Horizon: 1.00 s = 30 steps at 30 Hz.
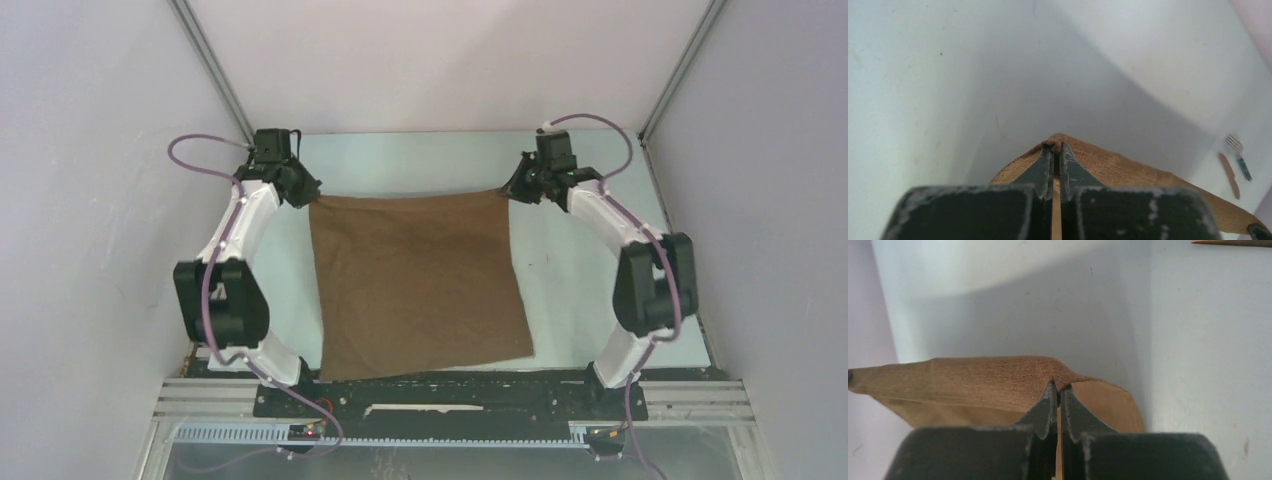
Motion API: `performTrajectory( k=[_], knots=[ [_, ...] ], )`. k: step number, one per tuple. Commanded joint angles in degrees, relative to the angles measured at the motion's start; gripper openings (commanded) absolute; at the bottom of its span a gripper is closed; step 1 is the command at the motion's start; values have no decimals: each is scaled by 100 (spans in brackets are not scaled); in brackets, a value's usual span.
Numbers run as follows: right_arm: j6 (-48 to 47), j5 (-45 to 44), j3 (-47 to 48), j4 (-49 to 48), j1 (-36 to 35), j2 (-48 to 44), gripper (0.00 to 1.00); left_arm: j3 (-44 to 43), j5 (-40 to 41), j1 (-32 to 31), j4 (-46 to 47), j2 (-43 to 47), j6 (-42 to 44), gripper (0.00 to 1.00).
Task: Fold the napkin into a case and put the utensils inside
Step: Fold and flatten the napkin at the center of the board.
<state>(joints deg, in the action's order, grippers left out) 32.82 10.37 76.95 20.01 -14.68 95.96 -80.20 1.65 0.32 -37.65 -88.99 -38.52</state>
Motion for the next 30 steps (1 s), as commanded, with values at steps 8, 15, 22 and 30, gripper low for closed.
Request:
performTrajectory(
  k=[8,15,22,30],
  knots=[
    [-347,707,2424,-74,59,2180,0,-1138,-1039,520,1166,-2042,217,0],
    [-485,847,3159,750,79,2483,0,-1024,-1202,656,785,-1898,252,0],
    [-710,974,2274,1949,79,1585,0,560,-1593,670,158,-634,242,0],
    [-848,922,-19,1675,70,163,0,2942,-1781,636,419,859,300,0]
  ],
)
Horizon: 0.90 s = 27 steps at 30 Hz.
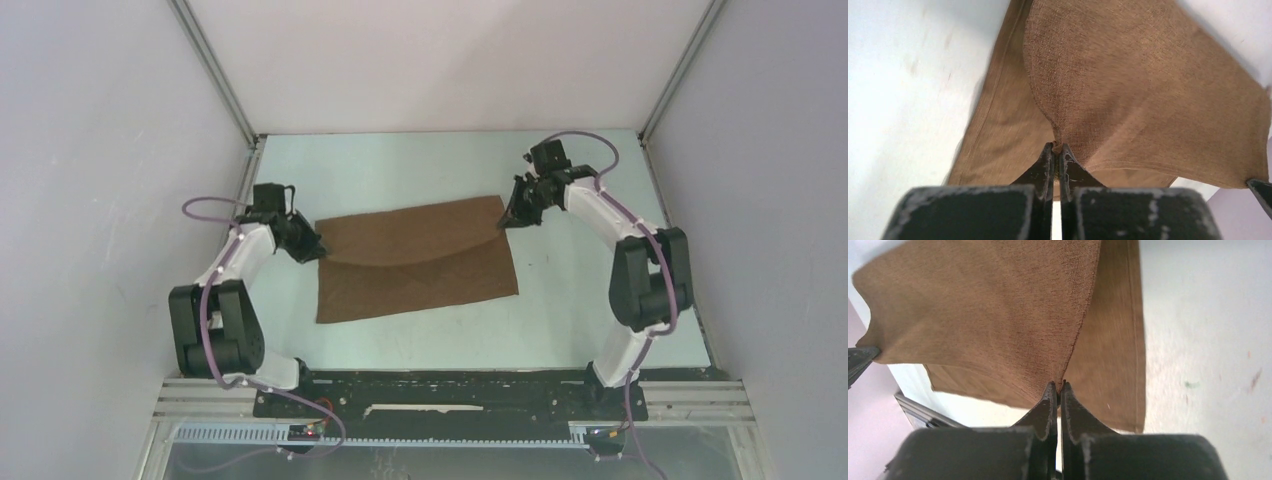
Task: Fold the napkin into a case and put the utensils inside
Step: Fold and flatten the napkin at the center of the board.
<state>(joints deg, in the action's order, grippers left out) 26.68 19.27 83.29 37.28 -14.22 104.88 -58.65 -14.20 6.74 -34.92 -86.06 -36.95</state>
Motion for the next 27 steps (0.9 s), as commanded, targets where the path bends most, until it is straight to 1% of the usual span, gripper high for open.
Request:
performTrajectory(
  k=[1,2,4,7,8,12,20,23,27],
  knots=[
    [-244,2,-861,-93,24,-821,0,1041,-268,-30,242,667,111,0],
    [-250,58,-1044,-155,31,-893,0,1236,-311,-42,303,755,72,0],
    [-257,480,-1390,-317,64,-941,0,1631,-433,-48,444,962,-3,0],
    [-255,509,-1866,-478,73,-1042,0,2070,-243,-47,458,1366,-72,0],
    [-245,505,-1994,-567,102,-1093,0,2134,-63,-49,358,1428,-40,0],
    [-250,578,-2372,-751,142,-1251,0,2155,265,-48,-57,1538,60,0],
    [-271,470,-2736,-761,139,-1536,0,2324,460,-46,-216,1754,-149,0],
    [-298,501,-2848,-841,140,-1474,0,2396,644,-43,-252,1764,-234,0],
    [-270,624,-3000,-1022,139,-1345,0,2513,608,-50,-182,1734,-384,0]
  ],
)
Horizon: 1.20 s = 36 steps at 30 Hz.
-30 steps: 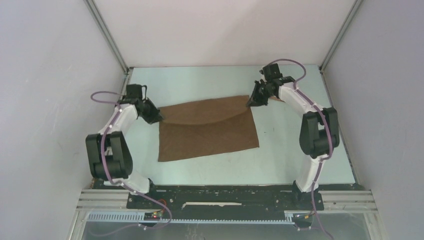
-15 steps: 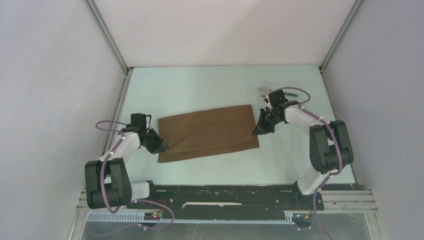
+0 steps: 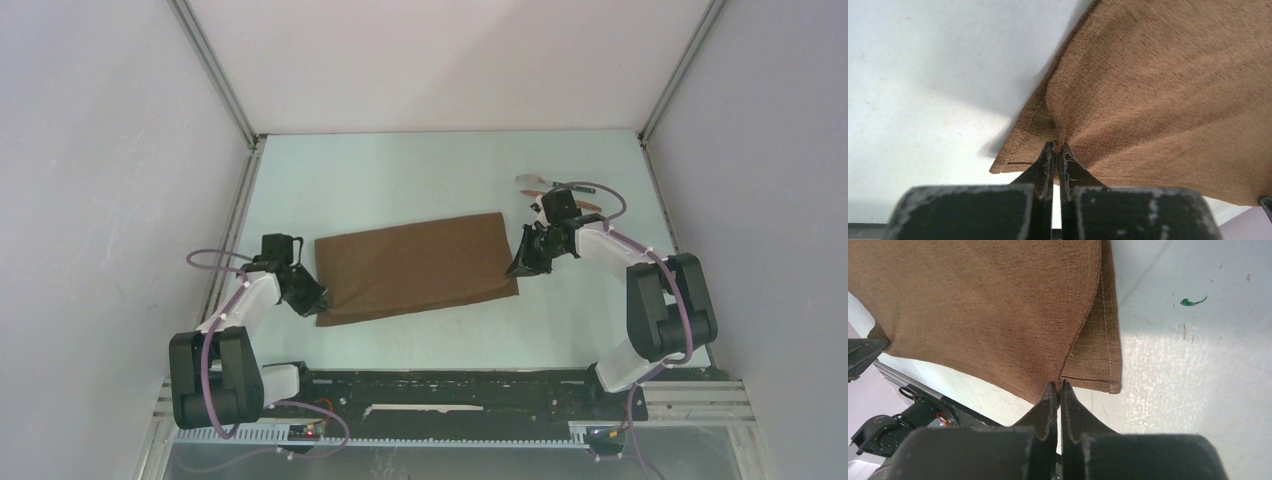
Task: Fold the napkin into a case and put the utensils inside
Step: Fold and flatten the napkin at the center of the board.
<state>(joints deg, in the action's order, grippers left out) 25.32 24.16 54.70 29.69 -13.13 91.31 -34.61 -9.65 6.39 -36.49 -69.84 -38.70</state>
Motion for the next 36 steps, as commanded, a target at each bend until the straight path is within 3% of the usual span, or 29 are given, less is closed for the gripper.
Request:
performTrajectory(
  k=[1,17,36],
  knots=[
    [-126,136,-159,-285,29,28,0,171,119,-13,20,115,-238,0],
    [-76,-79,-262,-466,3,377,0,158,331,-37,-116,-82,-296,0],
    [-21,-122,-205,-420,-48,285,0,25,522,-384,-767,844,-838,0]
  ],
)
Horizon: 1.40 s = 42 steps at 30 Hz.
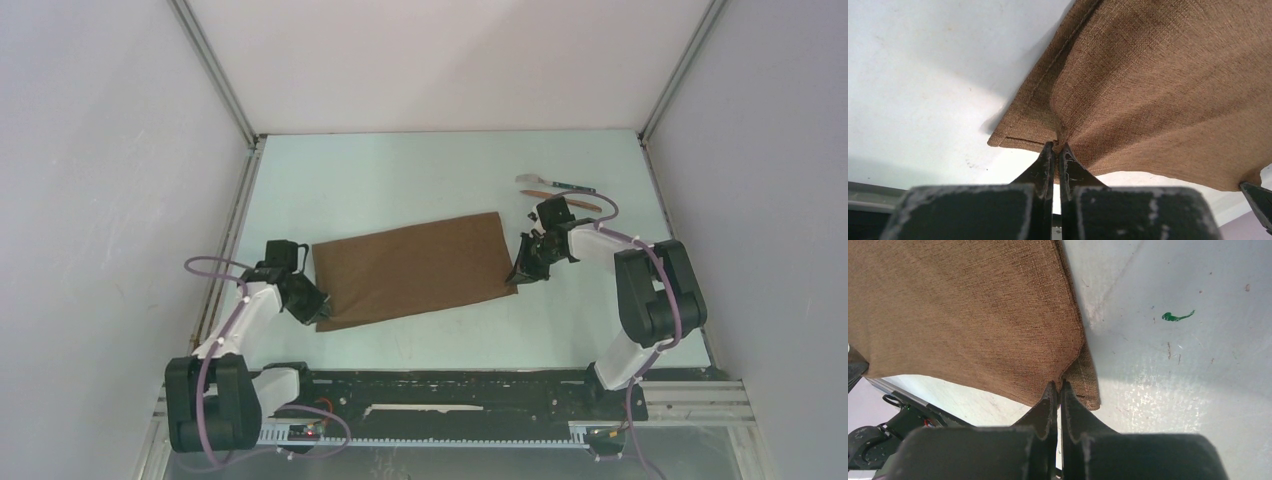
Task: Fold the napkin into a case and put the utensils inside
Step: Fold and flatten the napkin at the center of the board.
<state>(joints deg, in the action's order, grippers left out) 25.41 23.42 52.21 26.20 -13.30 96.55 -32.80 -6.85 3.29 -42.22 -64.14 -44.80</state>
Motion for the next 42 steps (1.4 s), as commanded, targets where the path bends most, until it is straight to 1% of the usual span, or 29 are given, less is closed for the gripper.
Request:
performTrajectory(
  k=[1,4,10,21,34,39,42],
  knots=[
    [-31,-36,72,-67,-32,-229,0,-143,313,-72,-203,275,-224,0],
    [-23,17,105,-91,-40,-151,0,-98,521,-66,-165,169,-202,0],
    [-34,-22,105,-74,-49,-127,0,12,606,-67,-10,-165,-152,0],
    [-12,24,148,-151,-79,79,0,281,544,-78,248,-277,-320,0],
    [-33,-57,183,-134,-139,112,0,309,589,-61,302,-374,-284,1],
    [-65,-62,208,-82,-151,89,4,310,624,-72,248,-267,-319,5],
    [-88,-98,230,-30,-171,45,11,272,526,-80,193,-247,-302,10]
  ],
)
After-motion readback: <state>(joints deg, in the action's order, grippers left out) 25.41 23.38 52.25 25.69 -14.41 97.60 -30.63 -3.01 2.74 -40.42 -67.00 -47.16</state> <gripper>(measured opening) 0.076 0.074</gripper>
